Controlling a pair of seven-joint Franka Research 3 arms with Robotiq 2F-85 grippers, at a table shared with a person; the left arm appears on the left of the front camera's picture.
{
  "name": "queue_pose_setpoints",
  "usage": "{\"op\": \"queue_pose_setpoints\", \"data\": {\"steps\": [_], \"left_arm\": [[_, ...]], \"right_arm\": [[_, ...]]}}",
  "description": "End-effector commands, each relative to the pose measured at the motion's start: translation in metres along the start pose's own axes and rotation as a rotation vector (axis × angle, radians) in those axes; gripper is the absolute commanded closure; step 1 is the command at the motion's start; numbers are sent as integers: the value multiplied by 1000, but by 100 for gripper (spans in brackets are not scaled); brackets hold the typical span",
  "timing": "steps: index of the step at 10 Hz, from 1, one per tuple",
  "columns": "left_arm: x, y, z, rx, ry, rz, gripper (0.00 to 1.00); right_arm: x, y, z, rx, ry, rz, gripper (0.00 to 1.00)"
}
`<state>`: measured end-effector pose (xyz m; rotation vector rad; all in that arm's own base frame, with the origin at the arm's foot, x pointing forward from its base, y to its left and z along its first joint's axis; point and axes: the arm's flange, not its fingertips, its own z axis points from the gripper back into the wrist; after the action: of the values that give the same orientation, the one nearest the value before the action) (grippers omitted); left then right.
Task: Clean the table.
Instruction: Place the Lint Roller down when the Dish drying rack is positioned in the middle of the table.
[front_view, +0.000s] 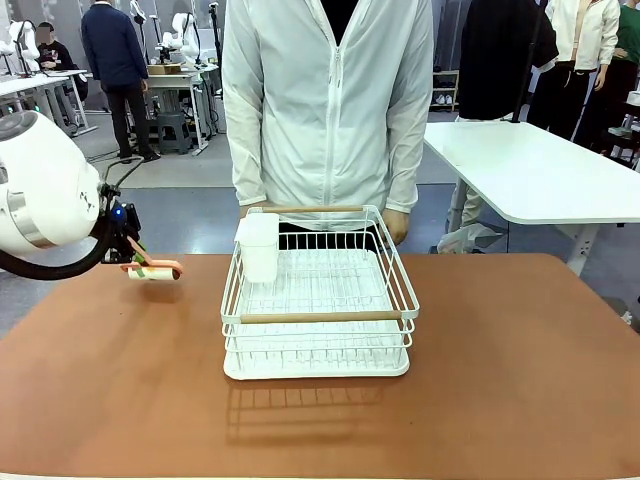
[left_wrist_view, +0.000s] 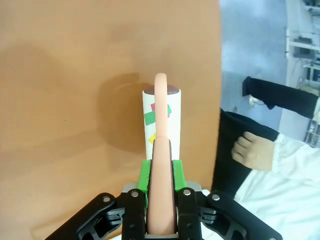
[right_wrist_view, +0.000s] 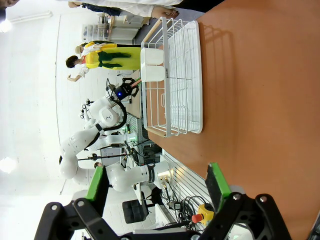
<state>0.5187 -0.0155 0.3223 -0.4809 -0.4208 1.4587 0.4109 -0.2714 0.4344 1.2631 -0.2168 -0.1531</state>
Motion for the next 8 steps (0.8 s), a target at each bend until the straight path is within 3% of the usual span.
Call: {"op": "queue_pose_setpoints", "data": {"steps": [1, 2, 3, 4, 5, 6, 7, 8], "left_arm": [[-2, 6, -9, 12, -14, 33, 81], [-2, 8, -10, 24, -19, 32, 81], [-1, 8, -8, 48, -17, 55, 67], [-1, 8, -5, 47, -25, 45, 62], [-2, 8, 0, 67, -15, 50, 47], [-4, 9, 8, 75, -23, 42, 42], [-5, 9, 15, 83, -28, 44, 28], [-6, 8, 23, 85, -41, 44, 23]], "right_arm": [[-3, 4, 0, -3, 3, 5, 0], [-3, 4, 0, -3, 3, 5, 0], [-3, 4, 0, -3, 3, 5, 0], [-3, 4, 0, -3, 3, 5, 0], [-3, 4, 0, -3, 3, 5, 0], [-3, 4, 0, -3, 3, 5, 0], [-3, 4, 0, -3, 3, 5, 0], [-3, 4, 0, -3, 3, 5, 0]]}}
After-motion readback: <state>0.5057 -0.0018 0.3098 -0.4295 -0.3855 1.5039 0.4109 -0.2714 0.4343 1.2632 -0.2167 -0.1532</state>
